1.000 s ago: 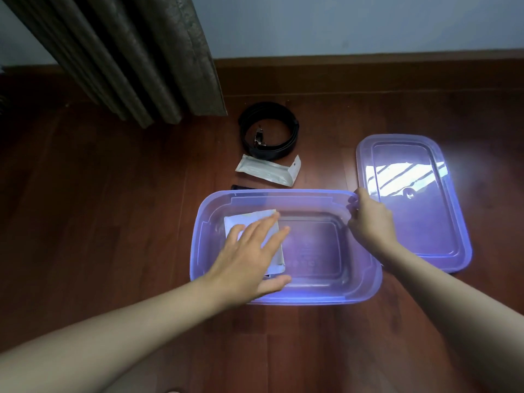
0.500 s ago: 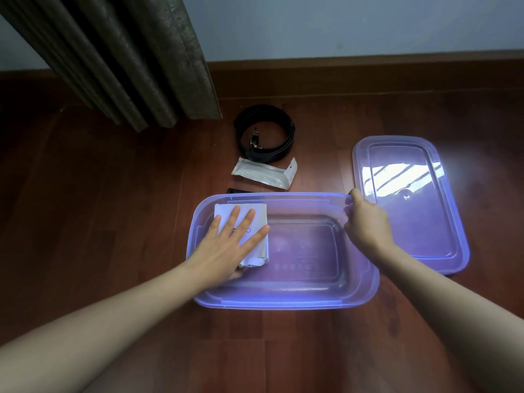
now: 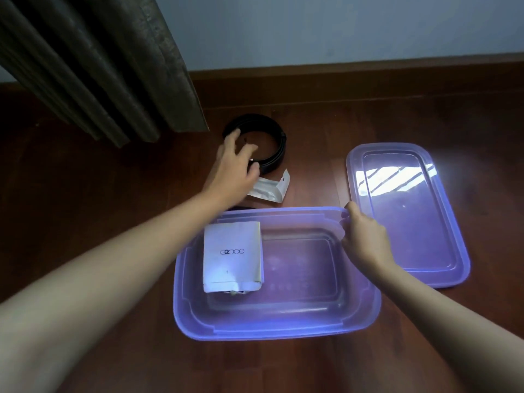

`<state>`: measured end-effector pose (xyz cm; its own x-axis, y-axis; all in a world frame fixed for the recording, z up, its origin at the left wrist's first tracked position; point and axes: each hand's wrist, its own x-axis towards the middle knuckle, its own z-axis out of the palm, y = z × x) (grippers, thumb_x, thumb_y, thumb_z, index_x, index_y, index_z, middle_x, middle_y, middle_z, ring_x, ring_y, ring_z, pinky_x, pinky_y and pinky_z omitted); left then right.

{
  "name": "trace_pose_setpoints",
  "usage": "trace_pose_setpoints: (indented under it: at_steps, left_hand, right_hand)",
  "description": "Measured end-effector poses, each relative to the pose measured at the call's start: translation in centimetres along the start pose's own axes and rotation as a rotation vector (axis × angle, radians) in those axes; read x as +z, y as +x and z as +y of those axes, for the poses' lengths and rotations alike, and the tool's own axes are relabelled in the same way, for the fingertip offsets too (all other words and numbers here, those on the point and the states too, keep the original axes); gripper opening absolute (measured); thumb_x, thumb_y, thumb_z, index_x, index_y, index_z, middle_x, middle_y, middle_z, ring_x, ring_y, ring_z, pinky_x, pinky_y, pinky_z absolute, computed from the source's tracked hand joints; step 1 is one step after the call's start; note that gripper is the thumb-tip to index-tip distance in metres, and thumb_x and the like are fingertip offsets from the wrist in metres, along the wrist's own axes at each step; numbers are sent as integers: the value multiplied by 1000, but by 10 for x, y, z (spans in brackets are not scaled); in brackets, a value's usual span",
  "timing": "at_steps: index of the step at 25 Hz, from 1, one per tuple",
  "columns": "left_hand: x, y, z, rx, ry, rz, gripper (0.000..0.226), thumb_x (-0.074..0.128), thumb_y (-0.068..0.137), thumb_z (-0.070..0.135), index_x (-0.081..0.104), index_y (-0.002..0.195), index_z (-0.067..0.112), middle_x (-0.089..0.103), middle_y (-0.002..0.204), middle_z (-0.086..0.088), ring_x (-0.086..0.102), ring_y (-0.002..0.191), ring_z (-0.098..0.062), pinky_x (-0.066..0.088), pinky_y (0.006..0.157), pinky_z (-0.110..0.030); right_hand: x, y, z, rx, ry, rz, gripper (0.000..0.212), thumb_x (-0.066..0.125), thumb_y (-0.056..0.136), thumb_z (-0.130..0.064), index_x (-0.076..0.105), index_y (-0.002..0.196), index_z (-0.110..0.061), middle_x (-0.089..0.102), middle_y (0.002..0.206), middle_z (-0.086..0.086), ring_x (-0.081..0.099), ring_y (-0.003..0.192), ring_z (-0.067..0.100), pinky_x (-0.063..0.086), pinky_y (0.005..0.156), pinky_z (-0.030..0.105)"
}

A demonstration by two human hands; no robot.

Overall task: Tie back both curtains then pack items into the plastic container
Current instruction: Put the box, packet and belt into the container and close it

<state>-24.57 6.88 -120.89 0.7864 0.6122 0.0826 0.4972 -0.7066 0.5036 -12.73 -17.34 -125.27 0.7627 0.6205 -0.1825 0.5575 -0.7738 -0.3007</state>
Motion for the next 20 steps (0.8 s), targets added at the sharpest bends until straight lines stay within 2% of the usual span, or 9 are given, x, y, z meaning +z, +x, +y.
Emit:
trace_pose_setpoints:
  at_steps: [2,3,5,7,9,13,17,18,20]
  left_hand:
    - [8,39,-8,-148,6,-84,51,50,94,25,36,142,14,12,156,-15,22,140,-35,25,112,-40]
    - [12,53,-11,-282,-50,-84,58,50,94,29,28,146,15,10,157,-15,20,141,-37,24,112,-42]
    - [25,74,-18,-585,-143,-83,74,50,92,42,11,150,18,12,156,-15,22,140,-39,27,110,-46]
    - [33,85,-21,-712,-72,-167,86,53,88,50,2,150,20,18,155,-14,28,137,-39,31,107,-48]
    - [38,92,-29,-716,-12,-218,86,56,87,46,5,150,17,25,151,-15,35,133,-38,37,103,-47]
    - [48,101,-38,-770,-91,-188,72,53,90,28,11,148,24,36,143,-16,46,122,-40,54,87,-46]
    - [51,98,-36,-736,-23,-105,59,47,95,16,17,146,15,37,141,-21,43,126,-41,47,94,-42]
    - [51,97,-36,-733,-71,-80,57,47,95,14,20,145,15,37,140,-20,45,124,-42,50,92,-44]
    - [48,93,-33,-734,-285,-25,52,48,95,12,26,141,18,38,139,-18,48,120,-41,57,76,-48]
  right_hand:
    - [-1,-1,0,-3,-18,-2,21,45,83,-1,42,100,-14,66,95,14,56,77,39,35,57,35]
    - [-2,-1,0,0,-30,-4,21,44,83,-2,42,100,-14,65,92,16,53,73,39,34,56,35]
    - [-3,-1,-1,10,-39,-10,22,44,83,-1,41,100,-14,64,91,16,46,69,36,33,56,35]
    - [-1,-1,0,17,-43,-13,23,45,82,-1,41,100,-15,64,92,14,51,73,38,32,56,35]
    - [-2,-1,-1,13,-50,-20,22,45,82,-2,40,98,-16,64,92,14,56,78,40,32,56,35]
    - [-3,-2,-2,16,-44,-21,22,45,82,-2,40,97,-16,64,92,13,56,79,40,31,55,35]
    - [-5,-2,-4,15,-35,-31,22,45,82,-2,41,99,-15,64,93,14,54,77,40,30,56,35]
    - [-6,-2,-5,18,-30,-28,22,45,82,-2,40,98,-16,64,93,13,50,73,39,30,55,35]
    - [-5,-1,-5,26,-29,-18,22,45,81,-1,39,97,-16,64,92,12,42,69,36,30,55,35]
